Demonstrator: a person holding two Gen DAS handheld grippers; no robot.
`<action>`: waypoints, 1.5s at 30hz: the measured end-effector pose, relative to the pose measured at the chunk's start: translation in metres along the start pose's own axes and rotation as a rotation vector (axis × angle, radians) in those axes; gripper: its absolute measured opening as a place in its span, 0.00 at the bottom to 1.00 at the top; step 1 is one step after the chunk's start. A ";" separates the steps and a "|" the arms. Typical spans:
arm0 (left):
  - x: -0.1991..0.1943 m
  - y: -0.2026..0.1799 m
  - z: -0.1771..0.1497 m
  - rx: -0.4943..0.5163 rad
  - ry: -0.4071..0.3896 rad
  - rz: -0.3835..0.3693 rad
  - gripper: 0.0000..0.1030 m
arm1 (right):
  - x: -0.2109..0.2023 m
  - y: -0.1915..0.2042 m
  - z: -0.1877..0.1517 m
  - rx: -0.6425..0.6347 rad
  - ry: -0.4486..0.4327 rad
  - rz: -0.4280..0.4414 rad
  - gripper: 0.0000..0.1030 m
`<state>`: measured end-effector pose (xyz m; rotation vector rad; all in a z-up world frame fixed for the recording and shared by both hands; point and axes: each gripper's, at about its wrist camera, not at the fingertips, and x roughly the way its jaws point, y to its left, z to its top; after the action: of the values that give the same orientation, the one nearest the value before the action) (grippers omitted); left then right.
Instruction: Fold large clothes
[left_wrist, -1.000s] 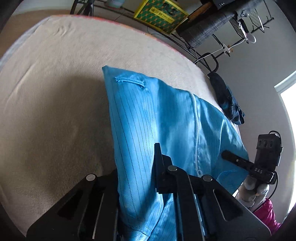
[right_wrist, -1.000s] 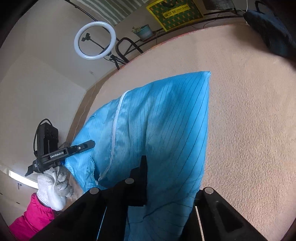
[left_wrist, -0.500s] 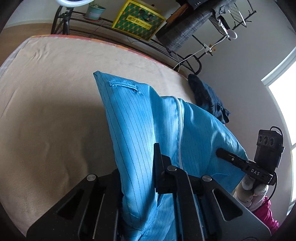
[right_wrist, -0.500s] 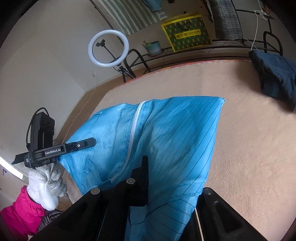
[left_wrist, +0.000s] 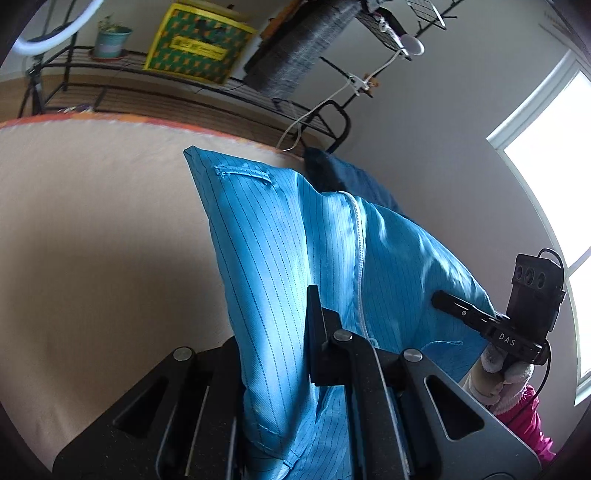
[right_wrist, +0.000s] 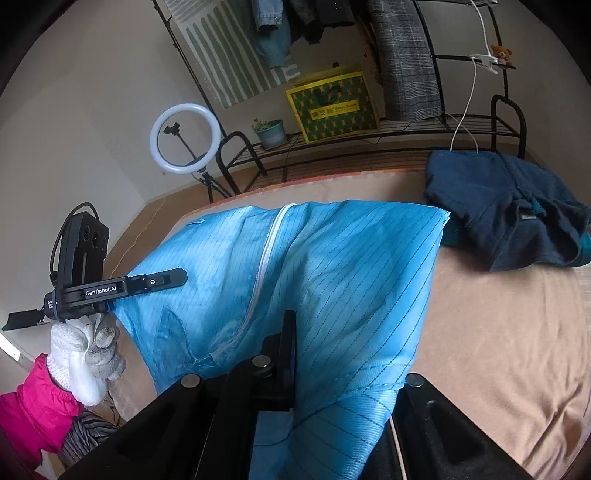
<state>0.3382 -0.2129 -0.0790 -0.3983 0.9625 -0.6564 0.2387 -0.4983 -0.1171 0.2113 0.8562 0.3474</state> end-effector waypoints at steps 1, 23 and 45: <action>0.008 -0.008 0.007 0.010 -0.002 -0.009 0.05 | -0.005 -0.007 0.006 -0.002 -0.010 -0.012 0.04; 0.187 -0.126 0.141 0.106 -0.078 -0.110 0.05 | -0.057 -0.179 0.133 -0.084 -0.141 -0.292 0.03; 0.317 -0.099 0.160 0.096 -0.034 0.077 0.24 | 0.042 -0.321 0.153 0.028 -0.053 -0.413 0.20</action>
<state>0.5695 -0.4951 -0.1348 -0.2853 0.9058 -0.6217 0.4501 -0.7853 -0.1506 0.0654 0.8300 -0.0561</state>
